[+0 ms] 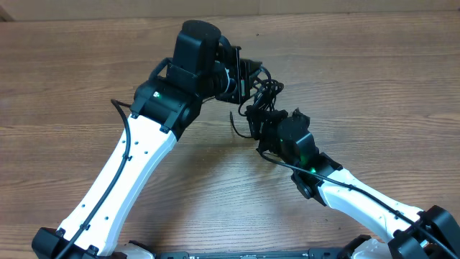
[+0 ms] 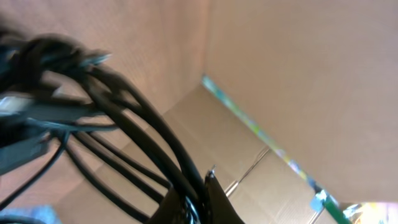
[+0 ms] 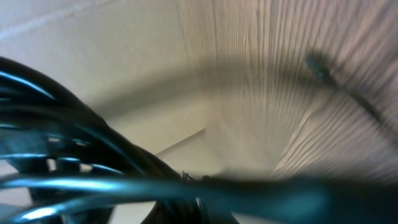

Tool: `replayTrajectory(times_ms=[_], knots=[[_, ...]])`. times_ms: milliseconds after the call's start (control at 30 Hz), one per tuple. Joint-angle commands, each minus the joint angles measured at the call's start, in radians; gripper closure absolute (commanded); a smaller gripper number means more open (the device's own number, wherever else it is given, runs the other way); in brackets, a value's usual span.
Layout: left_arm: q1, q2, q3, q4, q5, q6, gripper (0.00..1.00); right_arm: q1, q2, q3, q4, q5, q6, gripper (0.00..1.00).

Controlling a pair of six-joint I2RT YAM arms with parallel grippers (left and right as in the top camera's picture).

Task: Untangle cables
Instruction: 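Pull the grippers apart to stretch the cables between them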

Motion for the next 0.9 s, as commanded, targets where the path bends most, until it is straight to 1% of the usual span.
replayTrajectory(times_ms=[0,33,133,200,233,333,400,500,567,600,667,733,800,867], knots=[[0.087,-0.027,0.027,0.100,-0.005,0.233,0.96,0.007,0.005,0.003,-0.074,0.005,-0.393,0.96],[0.130,-0.028,0.028,0.133,0.015,0.334,0.96,0.007,0.003,0.003,-0.120,0.006,-0.458,0.96],[0.239,-0.028,0.028,0.187,0.113,0.575,0.96,0.001,-0.001,0.003,-0.224,0.010,-0.575,0.96],[0.328,-0.028,0.028,0.202,0.223,0.743,0.96,-0.009,-0.006,0.003,-0.274,0.010,-0.665,0.96],[0.364,-0.028,0.028,0.201,0.274,0.803,0.96,-0.016,-0.010,0.003,-0.286,0.010,-0.713,0.96],[0.472,-0.027,0.028,0.199,0.462,1.058,0.96,-0.037,-0.034,0.003,-0.300,0.010,-0.835,0.96],[0.527,-0.027,0.028,0.183,0.589,1.235,0.96,-0.058,-0.056,0.003,-0.313,0.010,-0.911,0.96],[0.573,-0.027,0.028,0.120,0.772,1.490,0.96,-0.099,-0.089,0.003,-0.321,0.018,-1.036,0.96],[0.587,-0.027,0.028,0.054,0.861,1.634,0.96,-0.135,-0.116,0.003,-0.336,0.025,-1.054,0.96],[0.590,-0.027,0.028,0.006,0.884,1.717,0.96,-0.164,-0.139,0.003,-0.342,0.016,-1.053,0.96],[0.591,-0.027,0.028,-0.068,0.862,1.806,0.96,-0.208,-0.180,0.003,-0.332,-0.052,-1.053,0.96],[0.584,-0.027,0.027,-0.150,0.790,1.874,0.96,-0.255,-0.232,0.003,-0.286,-0.227,-1.053,0.96],[0.563,-0.027,0.027,-0.219,0.727,1.908,0.96,-0.297,-0.285,0.003,-0.204,-0.471,-1.053,0.96],[0.540,-0.027,0.027,-0.255,0.718,1.941,0.96,-0.320,-0.315,0.003,-0.138,-0.602,-1.053,0.96]])
